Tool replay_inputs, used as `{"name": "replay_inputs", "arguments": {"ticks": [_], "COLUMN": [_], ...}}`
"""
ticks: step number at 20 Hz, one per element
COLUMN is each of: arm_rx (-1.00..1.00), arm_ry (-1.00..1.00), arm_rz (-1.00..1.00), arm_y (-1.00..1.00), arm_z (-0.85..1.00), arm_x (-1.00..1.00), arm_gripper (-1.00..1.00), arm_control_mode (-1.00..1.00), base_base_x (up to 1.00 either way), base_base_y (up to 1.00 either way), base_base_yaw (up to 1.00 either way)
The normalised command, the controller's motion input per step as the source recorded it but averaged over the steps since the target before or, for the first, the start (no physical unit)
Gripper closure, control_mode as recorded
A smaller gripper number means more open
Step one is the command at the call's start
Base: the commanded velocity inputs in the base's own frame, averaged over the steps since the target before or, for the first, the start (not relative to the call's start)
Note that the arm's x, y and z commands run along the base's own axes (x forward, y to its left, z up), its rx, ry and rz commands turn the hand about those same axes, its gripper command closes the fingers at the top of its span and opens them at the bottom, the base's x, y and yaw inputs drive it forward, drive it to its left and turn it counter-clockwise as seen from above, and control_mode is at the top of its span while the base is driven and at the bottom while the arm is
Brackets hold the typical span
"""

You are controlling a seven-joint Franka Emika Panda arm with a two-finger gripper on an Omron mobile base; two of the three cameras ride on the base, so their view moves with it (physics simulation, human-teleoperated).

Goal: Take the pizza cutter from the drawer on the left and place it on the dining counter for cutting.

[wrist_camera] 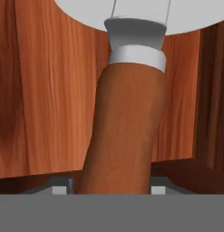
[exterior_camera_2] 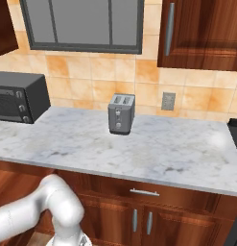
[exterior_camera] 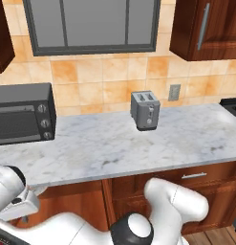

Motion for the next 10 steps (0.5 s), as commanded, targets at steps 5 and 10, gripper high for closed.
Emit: {"name": "replay_inputs", "arguments": {"ticks": [5,10], "arm_rx": [0.11,0.12], "arm_ry": [0.0,0.0], "arm_rz": [0.0,0.03], "arm_y": [-0.92,-0.92], "arm_z": [0.72,0.67], "arm_x": [0.0,0.0], "arm_gripper": [1.0,1.0], "arm_control_mode": [-1.0,-1.0], "base_base_x": [0.0,0.0], "base_base_y": [0.0,0.0], "base_base_yaw": [0.0,0.0]}}
